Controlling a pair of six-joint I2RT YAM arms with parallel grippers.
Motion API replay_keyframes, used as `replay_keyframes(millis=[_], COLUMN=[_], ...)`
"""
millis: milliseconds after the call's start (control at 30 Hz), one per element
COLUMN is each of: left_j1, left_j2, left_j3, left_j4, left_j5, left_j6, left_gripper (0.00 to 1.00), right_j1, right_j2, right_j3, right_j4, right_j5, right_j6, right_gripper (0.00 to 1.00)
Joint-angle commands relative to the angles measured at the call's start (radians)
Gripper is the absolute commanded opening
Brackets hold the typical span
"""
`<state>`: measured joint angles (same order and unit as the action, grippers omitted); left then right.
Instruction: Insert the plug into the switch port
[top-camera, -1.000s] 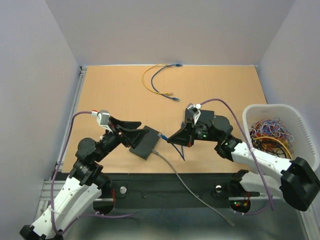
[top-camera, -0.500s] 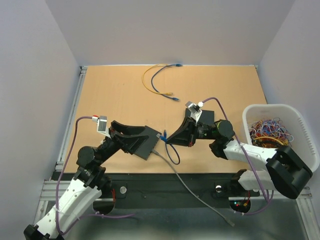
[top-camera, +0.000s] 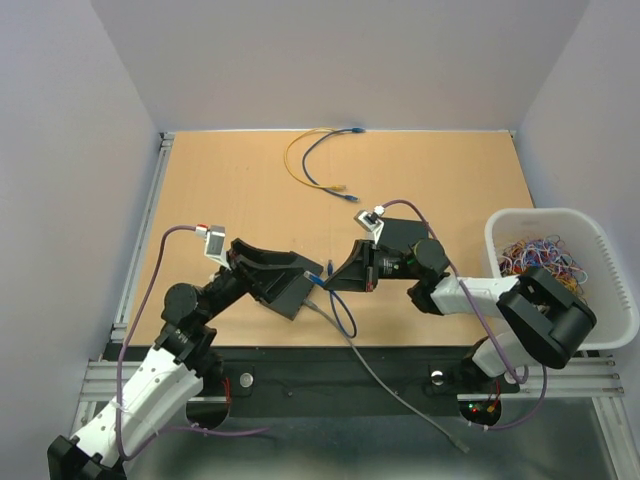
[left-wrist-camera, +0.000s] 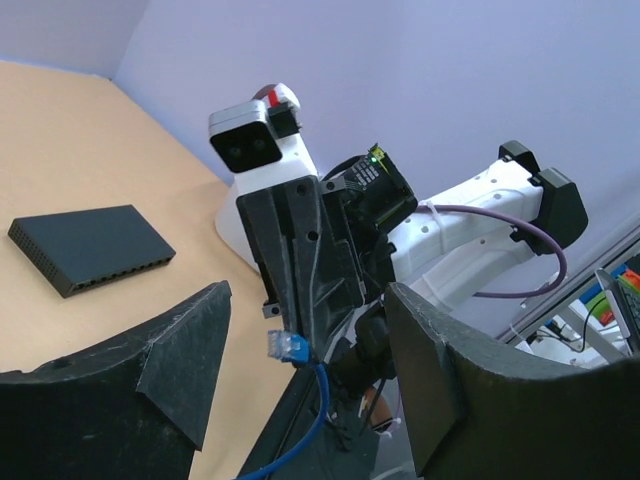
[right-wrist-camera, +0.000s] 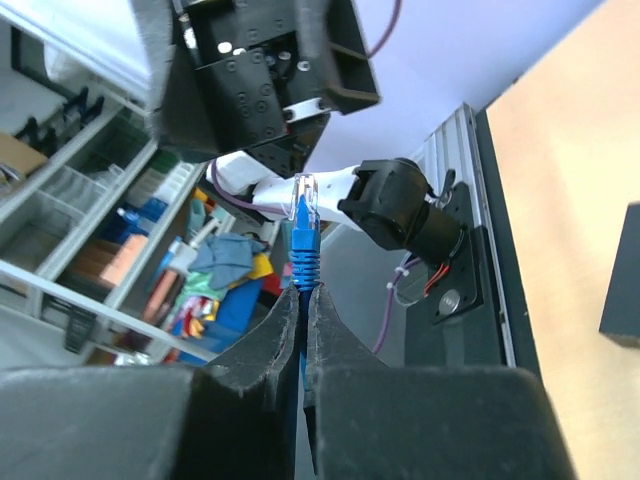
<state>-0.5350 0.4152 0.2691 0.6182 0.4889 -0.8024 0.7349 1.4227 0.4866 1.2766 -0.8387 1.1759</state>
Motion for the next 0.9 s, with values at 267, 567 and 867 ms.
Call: replay_keyframes(millis=[267, 567, 867], left_j1=[-0.01, -0.016, -0.022], left_j2=[0.043, 0.073, 0.073], left_j3=[-0.047, -0.079, -0.084], left_j4=[0.066, 0.064, 0.064], left_j5=[0.007, -0.001, 0.005], left_j6=[0.002, -0.003, -0.011], left_gripper=[0.69, 0.66, 0.59], right_j1=[0.017, 0.024, 0.034], right_j2=[0.104, 0.097, 0.07], right_j3=[0.02, 0.036, 0.04], right_j4=[0.54, 0.54, 0.54], right_j5=[0.009, 0.015, 0.044], right_j6=[0.139, 0.133, 0.096], right_gripper=[0.0, 0.0, 0.0])
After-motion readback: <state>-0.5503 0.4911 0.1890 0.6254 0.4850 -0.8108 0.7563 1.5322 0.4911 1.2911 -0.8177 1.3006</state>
